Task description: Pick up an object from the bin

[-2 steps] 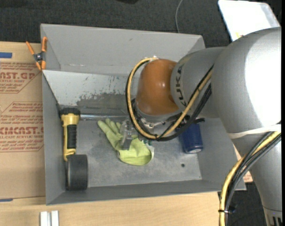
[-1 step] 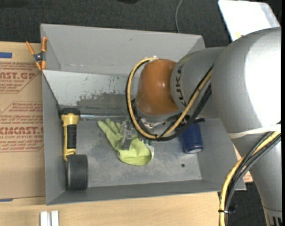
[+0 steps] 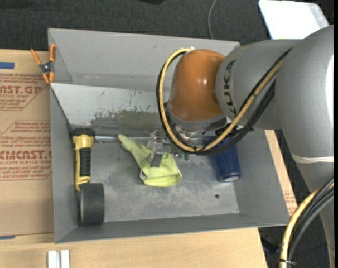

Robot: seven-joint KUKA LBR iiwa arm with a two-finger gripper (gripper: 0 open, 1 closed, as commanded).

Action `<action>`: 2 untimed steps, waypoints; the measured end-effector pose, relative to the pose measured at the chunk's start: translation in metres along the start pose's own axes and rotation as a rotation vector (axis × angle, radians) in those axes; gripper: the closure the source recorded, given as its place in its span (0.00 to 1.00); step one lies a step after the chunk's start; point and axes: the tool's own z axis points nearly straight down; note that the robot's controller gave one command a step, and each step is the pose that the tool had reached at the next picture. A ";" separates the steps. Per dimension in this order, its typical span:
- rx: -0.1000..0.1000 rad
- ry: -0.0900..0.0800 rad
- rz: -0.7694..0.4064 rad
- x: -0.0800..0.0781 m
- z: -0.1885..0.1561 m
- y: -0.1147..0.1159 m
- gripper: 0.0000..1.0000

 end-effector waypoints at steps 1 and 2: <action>-0.002 -0.007 0.001 -0.002 -0.058 0.001 1.00; -0.003 -0.011 0.001 -0.005 -0.001 0.011 1.00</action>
Offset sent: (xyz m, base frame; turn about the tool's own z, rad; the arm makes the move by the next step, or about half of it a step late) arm 0.0075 0.0199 -0.0656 0.0037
